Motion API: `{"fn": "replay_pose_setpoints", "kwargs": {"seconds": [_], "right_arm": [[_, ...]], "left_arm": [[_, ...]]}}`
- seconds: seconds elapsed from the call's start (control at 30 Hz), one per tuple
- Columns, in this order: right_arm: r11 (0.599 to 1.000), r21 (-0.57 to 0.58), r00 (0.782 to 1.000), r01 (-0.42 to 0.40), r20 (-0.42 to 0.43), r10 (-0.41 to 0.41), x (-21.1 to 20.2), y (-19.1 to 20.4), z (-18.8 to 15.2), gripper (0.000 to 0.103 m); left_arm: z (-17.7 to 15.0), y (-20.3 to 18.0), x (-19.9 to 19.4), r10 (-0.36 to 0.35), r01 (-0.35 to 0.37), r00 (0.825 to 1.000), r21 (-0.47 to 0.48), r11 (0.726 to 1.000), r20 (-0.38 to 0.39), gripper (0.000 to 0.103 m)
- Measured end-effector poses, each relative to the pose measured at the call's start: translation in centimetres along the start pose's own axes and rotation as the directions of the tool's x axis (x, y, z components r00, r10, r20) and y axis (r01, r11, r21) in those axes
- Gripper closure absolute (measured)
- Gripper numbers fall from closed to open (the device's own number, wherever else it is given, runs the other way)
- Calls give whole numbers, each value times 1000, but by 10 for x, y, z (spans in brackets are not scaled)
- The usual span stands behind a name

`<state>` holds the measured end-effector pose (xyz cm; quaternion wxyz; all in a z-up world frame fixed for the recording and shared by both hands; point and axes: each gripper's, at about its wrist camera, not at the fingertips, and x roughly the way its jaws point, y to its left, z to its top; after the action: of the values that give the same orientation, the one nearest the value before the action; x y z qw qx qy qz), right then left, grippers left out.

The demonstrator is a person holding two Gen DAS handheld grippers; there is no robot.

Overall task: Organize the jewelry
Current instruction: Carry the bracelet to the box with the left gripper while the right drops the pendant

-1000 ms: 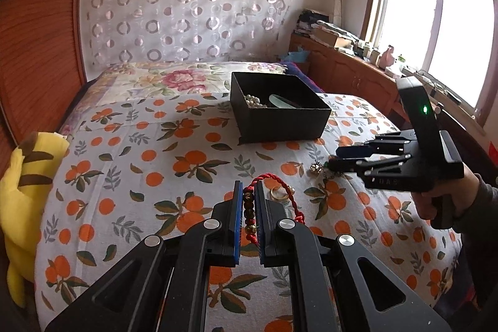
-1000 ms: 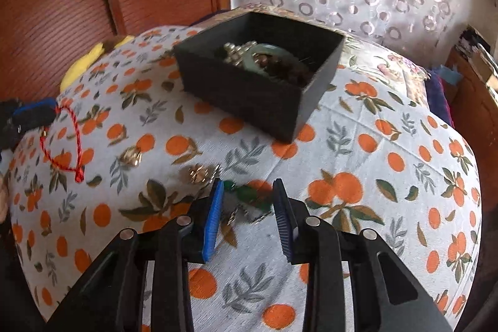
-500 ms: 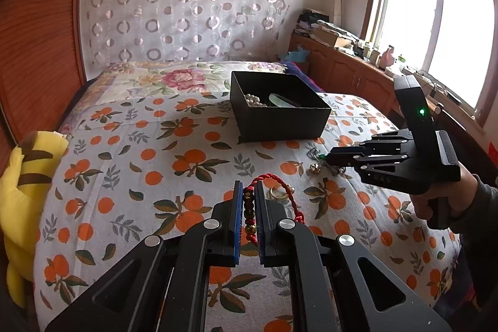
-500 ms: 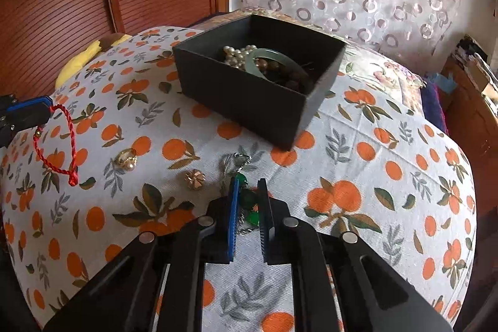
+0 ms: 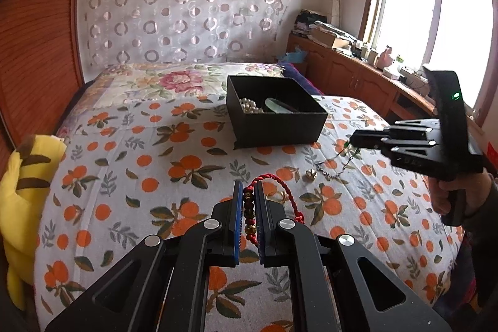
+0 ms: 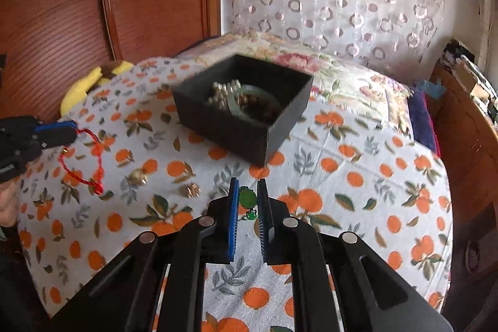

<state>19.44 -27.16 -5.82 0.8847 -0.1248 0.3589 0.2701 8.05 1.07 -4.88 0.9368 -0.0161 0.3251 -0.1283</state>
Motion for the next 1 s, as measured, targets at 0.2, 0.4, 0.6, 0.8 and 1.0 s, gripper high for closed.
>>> {"fn": "replay_pose_setpoints", "kwargs": {"seconds": [0.2, 0.4, 0.6, 0.8, 1.0], "right_arm": [[1000, -6, 996, 18, 84, -17, -26, 1, 22, 90], [999, -12, 990, 33, 140, -31, -39, 0, 50, 90], [999, -14, 984, 52, 172, -49, -36, -2, 73, 90], [998, -6, 981, 64, 186, -62, -19, -2, 94, 90], [998, 40, 982, 44, 183, -50, 3, -11, 103, 90]], "left_arm": [[19, -6, -3, 7, -8, 1000, 39, 999, 30, 97], [42, -3, 5, -6, 4, 999, 40, 999, 46, 97], [55, 4, 14, 5, -7, 999, 34, 999, 53, 97], [66, 9, 24, 18, -20, 999, 30, 999, 49, 97], [77, 8, 32, 29, -32, 998, 39, 999, 60, 97]]}}
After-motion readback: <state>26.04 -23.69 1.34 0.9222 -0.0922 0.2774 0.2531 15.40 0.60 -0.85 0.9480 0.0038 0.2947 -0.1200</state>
